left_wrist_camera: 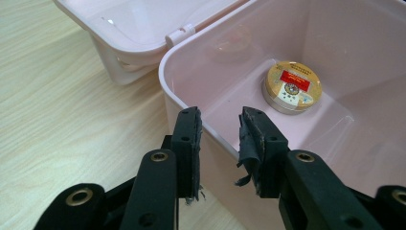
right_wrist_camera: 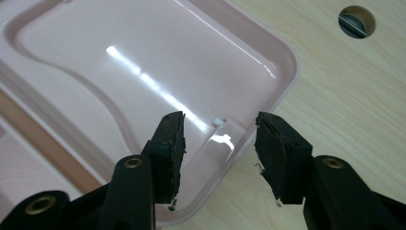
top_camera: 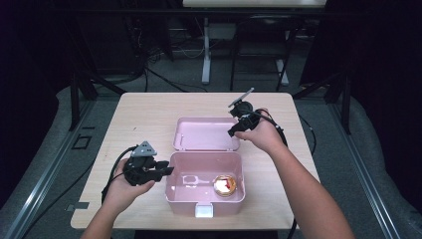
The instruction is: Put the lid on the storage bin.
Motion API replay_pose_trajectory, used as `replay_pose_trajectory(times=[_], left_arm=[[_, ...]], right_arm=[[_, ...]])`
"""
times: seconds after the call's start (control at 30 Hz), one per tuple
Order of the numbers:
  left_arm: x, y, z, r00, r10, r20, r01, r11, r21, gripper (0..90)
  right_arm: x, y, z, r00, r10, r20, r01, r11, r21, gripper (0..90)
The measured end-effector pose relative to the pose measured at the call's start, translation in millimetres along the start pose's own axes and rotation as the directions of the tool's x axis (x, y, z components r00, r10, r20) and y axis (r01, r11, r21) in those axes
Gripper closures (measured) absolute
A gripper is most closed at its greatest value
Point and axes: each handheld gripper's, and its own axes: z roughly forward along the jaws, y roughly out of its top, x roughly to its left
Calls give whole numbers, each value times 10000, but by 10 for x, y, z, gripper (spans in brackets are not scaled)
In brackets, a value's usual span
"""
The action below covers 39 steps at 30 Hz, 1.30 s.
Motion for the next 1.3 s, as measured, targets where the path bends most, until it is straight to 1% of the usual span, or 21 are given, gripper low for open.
replay_pose_trajectory(times=[0.1, 0.17, 0.23, 0.3, 0.43, 0.53, 0.7, 0.9, 0.97, 1.0, 1.13, 1.17, 1.3], left_arm=[[1, 0, 1, 10000, 6, 18, -6, 10000, -4, 681], [0, 1, 0, 10000, 15, -3, -15, 10000, 3, 681], [2, 0, 0, 10000, 5, 12, -5, 10000, 1, 680], [4, 1, -2, 10000, 11, 29, -11, 10000, 25, 680], [0, 0, 1, 10000, 7, 3, -7, 10000, 1, 680], [2, 1, 1, 10000, 5, 20, -5, 10000, 7, 681], [3, 1, 1, 10000, 15, 21, -15, 10000, 9, 680], [5, -1, 0, 10000, 10, 22, -10, 10000, -4, 681], [7, -1, 0, 10000, 28, 24, -28, 10000, -2, 681], [6, -1, 0, 10000, 23, 23, -23, 10000, -2, 680], [9, -2, 0, 10000, 9, 32, -9, 10000, -6, 681], [9, -2, 0, 10000, 16, 32, -16, 10000, -3, 681], [11, -2, -2, 10000, 35, 29, -35, 10000, 8, 681]], right_arm=[[-41, 15, 44, 9995, 285, 161, -284, 9996, -32, 529], [-69, 21, 75, 9974, 716, 65, -715, 9973, -179, 530], [-91, 23, 107, 9956, 929, 80, -927, 9955, -189, 531], [-120, 26, 145, 9947, 1006, 198, -1001, 9947, -230, 531], [-162, 33, 209, 9882, 1518, 194, -1511, 9880, -326, 531], [-183, 38, 239, 9861, 1643, 245, -1634, 9860, -330, 531], [-211, 67, 276, 9786, 2032, 330, -2012, 9779, -564, 533], [-240, 88, 334, 9715, 2312, 524, -2276, 9715, -663, 537], [-256, 88, 351, 9711, 2312, 594, -2277, 9718, -612, 540], [-264, 86, 363, 9712, 2306, 600, -2264, 9716, -688, 543], [-292, 80, 394, 9694, 2359, 680, -2314, 9705, -682, 553], [-295, 81, 405, 9660, 2498, 661, -2457, 9672, -647, 565], [-306, 72, 435, 9603, 2714, 647, -2674, 9615, -638, 597]])
